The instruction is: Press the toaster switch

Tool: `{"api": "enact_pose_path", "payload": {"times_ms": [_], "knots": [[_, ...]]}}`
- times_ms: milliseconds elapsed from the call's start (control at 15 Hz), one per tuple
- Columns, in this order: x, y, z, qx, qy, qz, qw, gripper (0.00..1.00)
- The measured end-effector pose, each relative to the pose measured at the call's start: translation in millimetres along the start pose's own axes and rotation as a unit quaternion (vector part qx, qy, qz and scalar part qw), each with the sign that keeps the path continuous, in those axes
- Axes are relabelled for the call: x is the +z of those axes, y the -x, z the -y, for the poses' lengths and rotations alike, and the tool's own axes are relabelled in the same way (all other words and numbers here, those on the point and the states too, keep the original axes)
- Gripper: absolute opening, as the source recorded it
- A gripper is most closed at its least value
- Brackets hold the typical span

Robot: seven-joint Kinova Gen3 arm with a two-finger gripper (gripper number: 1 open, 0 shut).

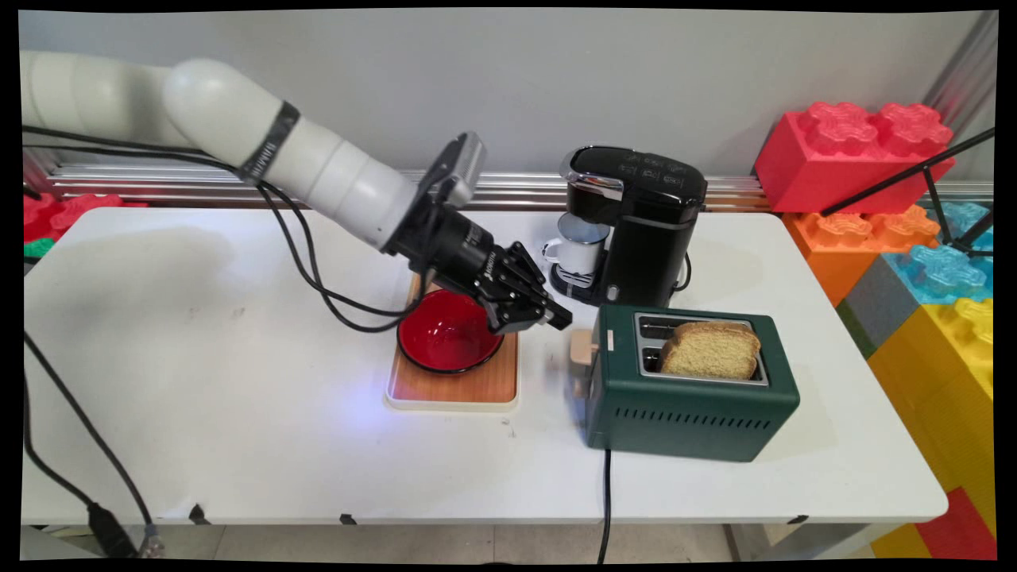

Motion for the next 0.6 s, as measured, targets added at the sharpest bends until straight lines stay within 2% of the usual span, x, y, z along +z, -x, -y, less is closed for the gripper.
{"api": "enact_pose_path", "payload": {"times_ms": [600], "knots": [[35.4,14.5,7.4,-0.013,0.005,-0.010,0.9999,0.00]]}}
